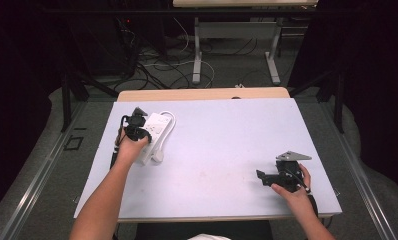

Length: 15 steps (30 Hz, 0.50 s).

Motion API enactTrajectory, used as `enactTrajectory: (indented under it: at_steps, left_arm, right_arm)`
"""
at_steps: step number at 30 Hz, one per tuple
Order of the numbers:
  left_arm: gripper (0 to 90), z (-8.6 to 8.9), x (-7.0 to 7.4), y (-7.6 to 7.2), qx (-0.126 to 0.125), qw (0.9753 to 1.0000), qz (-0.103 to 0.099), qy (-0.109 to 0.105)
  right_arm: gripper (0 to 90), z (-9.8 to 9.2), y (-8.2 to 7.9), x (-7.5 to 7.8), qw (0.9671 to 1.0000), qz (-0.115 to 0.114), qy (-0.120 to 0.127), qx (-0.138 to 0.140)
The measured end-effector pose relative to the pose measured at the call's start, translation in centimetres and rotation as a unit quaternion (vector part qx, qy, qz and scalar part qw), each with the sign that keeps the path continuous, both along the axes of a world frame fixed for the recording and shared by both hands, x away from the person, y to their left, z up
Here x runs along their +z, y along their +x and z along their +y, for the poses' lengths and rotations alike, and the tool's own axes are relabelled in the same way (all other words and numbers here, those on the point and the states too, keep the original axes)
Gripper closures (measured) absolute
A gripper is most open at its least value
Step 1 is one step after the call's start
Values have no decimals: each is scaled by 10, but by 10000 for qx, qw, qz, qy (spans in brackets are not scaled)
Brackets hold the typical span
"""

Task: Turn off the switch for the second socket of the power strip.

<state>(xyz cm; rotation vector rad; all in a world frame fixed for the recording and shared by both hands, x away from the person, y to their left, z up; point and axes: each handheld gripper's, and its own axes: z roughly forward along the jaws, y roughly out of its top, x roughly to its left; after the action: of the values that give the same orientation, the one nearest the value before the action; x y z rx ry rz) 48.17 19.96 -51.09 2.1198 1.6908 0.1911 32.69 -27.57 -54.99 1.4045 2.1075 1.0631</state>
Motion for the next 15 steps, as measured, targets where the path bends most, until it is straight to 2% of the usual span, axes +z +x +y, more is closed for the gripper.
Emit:
enactTrajectory:
  at_steps: [1, 15]
  left_arm:
    - [896, 0, -1, 0, -66, 9999, -81, -5]
    - [896, -1, 0, 0, -28, 10000, -56, 8]
  right_arm:
    - [120, 0, 0, 0, 10000, 0, 0, 0]
    - [121, 0, 0, 0, 10000, 12, 9, -19]
